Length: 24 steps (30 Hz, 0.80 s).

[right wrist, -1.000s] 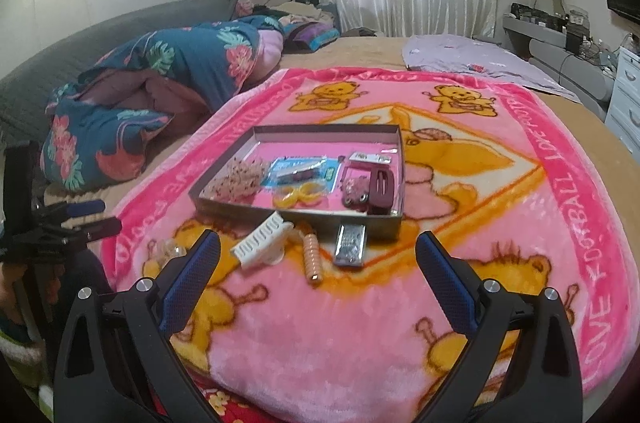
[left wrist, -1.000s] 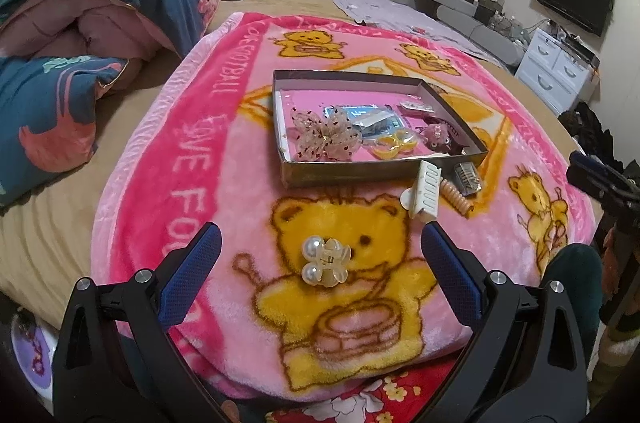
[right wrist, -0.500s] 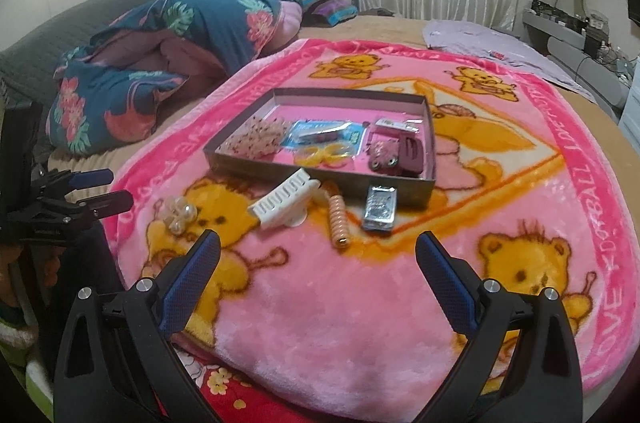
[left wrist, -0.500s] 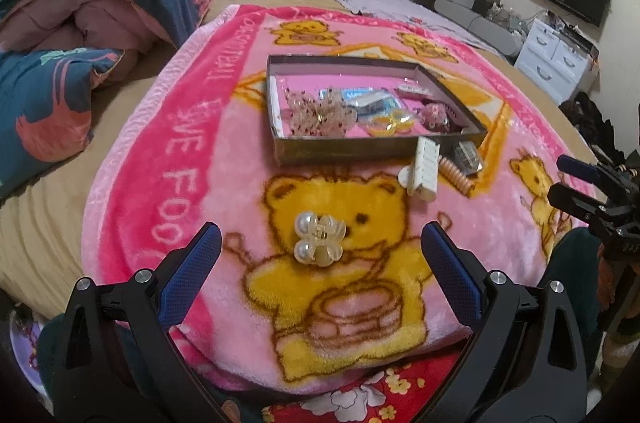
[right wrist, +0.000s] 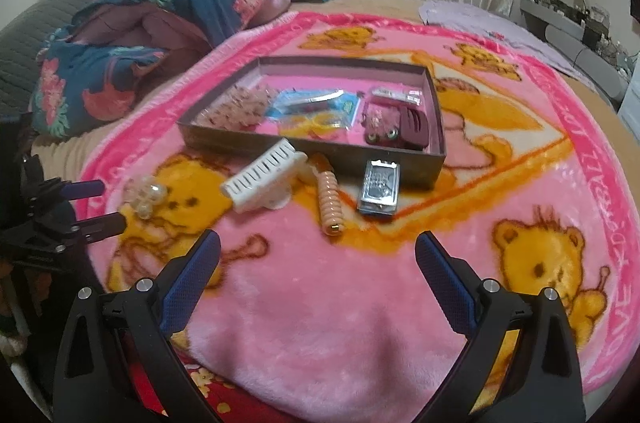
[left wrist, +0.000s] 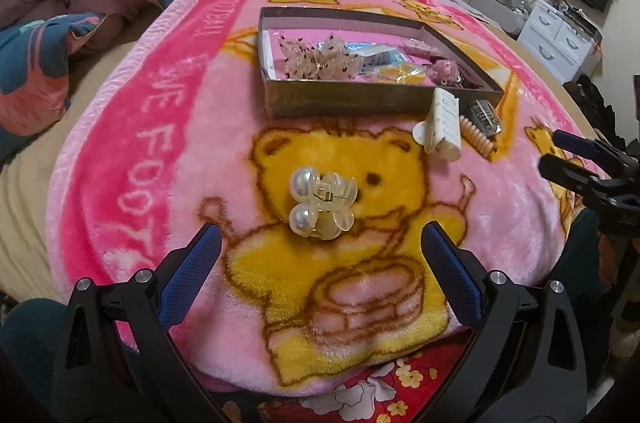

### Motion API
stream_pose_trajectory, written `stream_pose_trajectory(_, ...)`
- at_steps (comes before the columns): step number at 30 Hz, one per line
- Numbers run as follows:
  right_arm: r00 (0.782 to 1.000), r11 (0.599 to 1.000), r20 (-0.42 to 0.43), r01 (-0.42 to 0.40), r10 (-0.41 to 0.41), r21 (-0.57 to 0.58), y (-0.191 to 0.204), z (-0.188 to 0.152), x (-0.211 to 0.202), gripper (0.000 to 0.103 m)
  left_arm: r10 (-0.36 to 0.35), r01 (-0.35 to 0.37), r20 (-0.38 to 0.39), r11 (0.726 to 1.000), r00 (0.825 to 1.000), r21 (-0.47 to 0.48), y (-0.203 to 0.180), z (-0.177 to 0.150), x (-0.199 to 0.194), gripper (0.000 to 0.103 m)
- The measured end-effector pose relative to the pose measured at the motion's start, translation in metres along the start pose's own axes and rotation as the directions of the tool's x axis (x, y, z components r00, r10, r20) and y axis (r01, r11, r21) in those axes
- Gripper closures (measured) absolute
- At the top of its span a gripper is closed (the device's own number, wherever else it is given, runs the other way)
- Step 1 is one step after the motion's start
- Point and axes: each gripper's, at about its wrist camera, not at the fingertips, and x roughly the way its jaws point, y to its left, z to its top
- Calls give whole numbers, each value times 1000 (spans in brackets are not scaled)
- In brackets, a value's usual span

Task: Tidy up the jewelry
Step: 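Grasp the pearl hair clip with left tool while right tool grasps the peach coiled hair tie, then carry the pearl clip into the pink box and open left tool while right tool drops the coiled tie there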

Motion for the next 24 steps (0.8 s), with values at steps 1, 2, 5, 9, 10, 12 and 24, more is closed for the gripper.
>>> stream_pose_trajectory(1,1000,1000,-15,2,-2,-5,0,1,8,17,0,-1,-4,1000,1000,-5,1,0,1,10)
stream_pose_trajectory(2,1000,1000,-25,5,-5,-10,0,1,14,21,-5,5,-6,1000,1000,-11,2,0,3,10)
stream_pose_trajectory(5,998,1000,-55,9,-10,-18,1,4,32,35,-10,10,-8,1000,1000,-19,5,-1,7,13)
stream_pose_trajectory(9,995,1000,-97,13,-16,-28,2,9,56,55,-29,28,-19,999,999,-41,10,0,16,22)
stream_pose_trajectory(10,994,999,-103,18,-21,-30,2,10,61,57,-30,29,-20,999,999,-45,11,0,17,23)
stream_pose_trajectory(12,993,999,-112,18,-22,-36,3,14,69,59,-31,30,-19,998,999,-49,12,0,19,28)
stream_pose_trajectory(24,997,999,-81,-15,13,-28,5,11,63,86,-18,18,-25,1000,1000,-1,0,7,30,74)
